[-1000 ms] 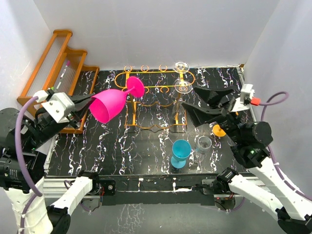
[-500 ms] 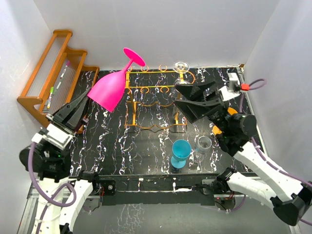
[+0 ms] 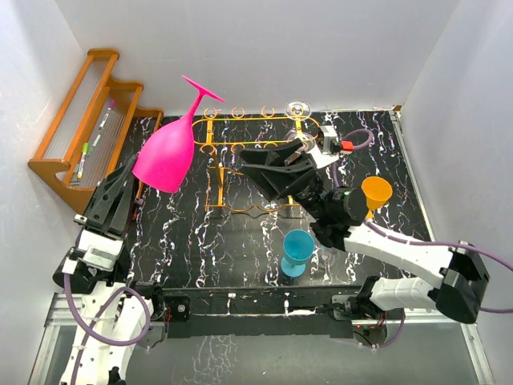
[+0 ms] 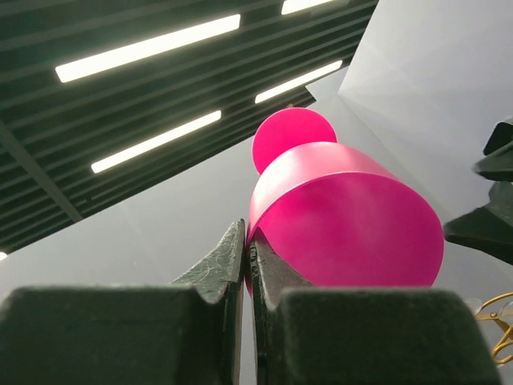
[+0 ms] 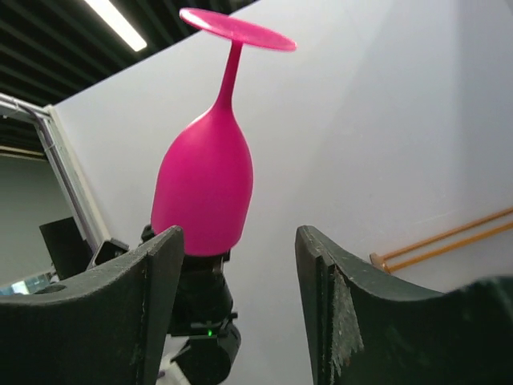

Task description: Place the wine glass upside down on the wine glass rack

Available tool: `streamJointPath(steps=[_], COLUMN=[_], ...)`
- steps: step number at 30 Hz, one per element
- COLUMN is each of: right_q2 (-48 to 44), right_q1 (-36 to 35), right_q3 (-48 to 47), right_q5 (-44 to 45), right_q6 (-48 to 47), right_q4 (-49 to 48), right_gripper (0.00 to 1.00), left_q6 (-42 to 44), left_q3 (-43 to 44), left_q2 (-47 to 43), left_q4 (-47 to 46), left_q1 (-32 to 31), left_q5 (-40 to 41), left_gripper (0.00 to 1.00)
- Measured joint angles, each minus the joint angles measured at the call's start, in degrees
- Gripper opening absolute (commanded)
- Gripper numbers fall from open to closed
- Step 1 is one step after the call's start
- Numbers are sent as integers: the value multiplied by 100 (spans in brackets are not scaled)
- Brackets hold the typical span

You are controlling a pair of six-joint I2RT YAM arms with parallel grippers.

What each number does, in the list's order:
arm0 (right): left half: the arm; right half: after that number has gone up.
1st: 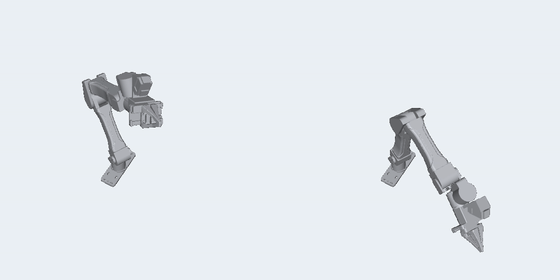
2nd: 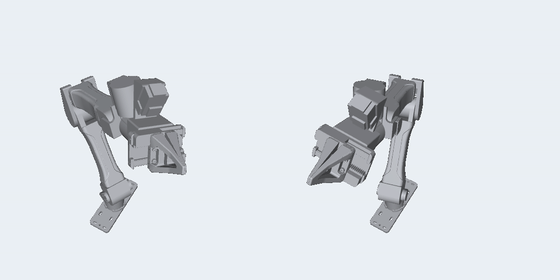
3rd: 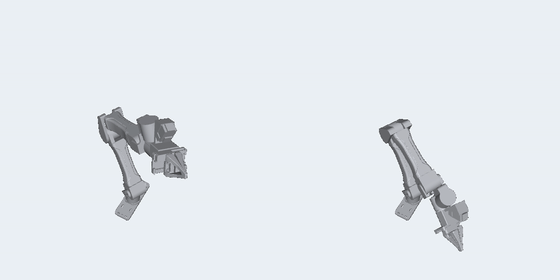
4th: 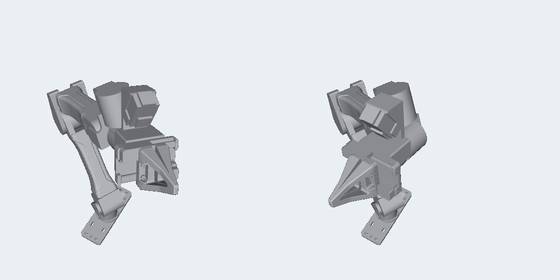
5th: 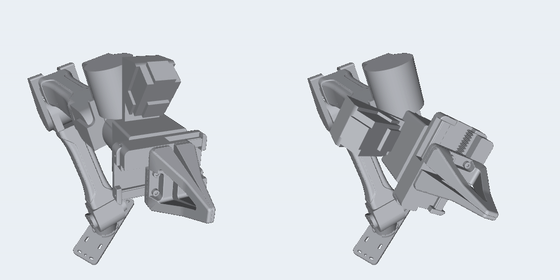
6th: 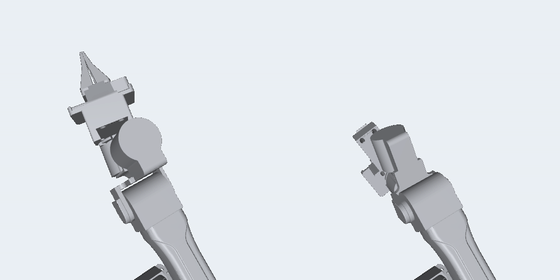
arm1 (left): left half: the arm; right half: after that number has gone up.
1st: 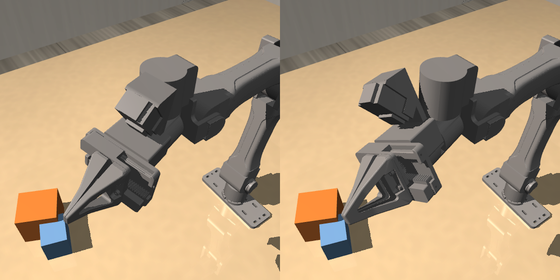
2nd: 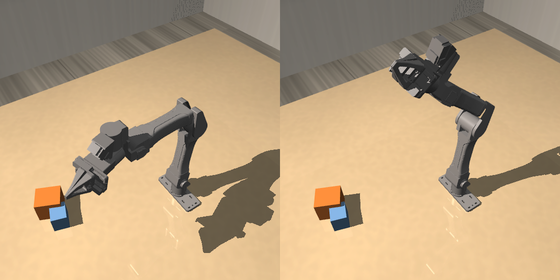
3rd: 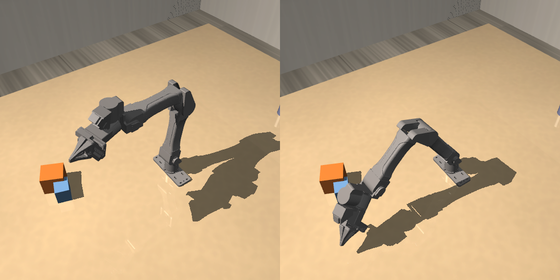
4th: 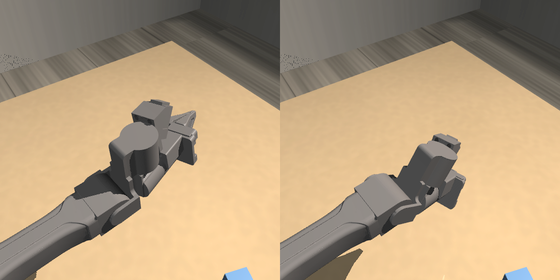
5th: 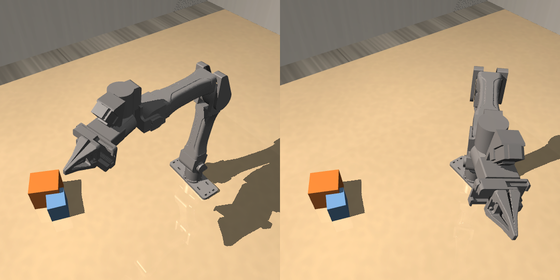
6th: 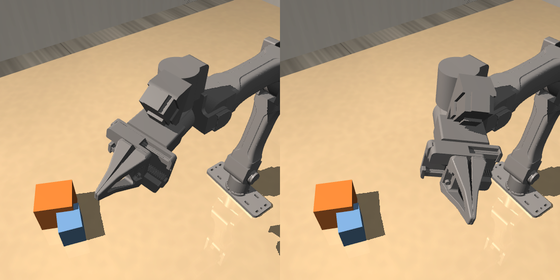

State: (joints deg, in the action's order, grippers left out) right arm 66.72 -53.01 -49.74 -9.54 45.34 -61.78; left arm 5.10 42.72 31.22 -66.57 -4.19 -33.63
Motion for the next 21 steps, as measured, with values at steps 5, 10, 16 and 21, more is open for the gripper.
streamJointPath(steps=[5,10,16,21], right_q2=[761,1392,1875,2063], right_q1=[-302,-509,-640,-695], right_q3=[-476,-1134,-1694,-1902], right_q5=[629,1023,1233,1331], right_q6=[-238,-474,-588,-634], right_q4=[-719,-1093,-1403,-1521], right_gripper=[56,55,54,53], left_q6=[107,330,590,719], left_q3=[-275,-498,-627,-651], left_q2=[-22,-22,-22,-22], left_q4=[-372,-634,-870,-940], left_q1=[-114,-234,-337,-367], left_q5=[-177,-299,-389,-433], left_gripper=[0,0,0,0])
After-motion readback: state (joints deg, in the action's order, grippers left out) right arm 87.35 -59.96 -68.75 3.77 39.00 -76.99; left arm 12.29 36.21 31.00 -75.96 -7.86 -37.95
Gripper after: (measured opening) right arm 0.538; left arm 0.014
